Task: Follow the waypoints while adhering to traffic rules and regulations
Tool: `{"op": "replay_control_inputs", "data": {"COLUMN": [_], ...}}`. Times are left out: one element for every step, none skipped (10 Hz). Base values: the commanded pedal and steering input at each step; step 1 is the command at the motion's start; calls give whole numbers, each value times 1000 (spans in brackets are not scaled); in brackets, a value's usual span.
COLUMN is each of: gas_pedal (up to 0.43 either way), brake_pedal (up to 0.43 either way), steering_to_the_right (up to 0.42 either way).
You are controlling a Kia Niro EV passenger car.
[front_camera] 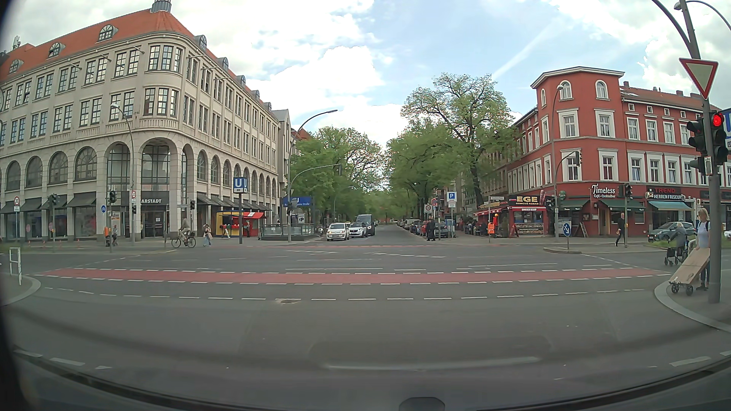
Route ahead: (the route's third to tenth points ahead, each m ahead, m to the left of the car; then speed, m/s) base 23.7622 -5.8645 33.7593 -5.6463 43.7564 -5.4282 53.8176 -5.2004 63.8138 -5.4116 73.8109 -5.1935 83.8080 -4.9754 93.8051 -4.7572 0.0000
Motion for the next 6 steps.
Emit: {"op": "replay_control_inputs", "data": {"gas_pedal": [0,0,0,0,0,0], "brake_pedal": [402,402,402,402,402,402], "steering_to_the_right": [-3,-3,-3,-3,-3,-3]}}
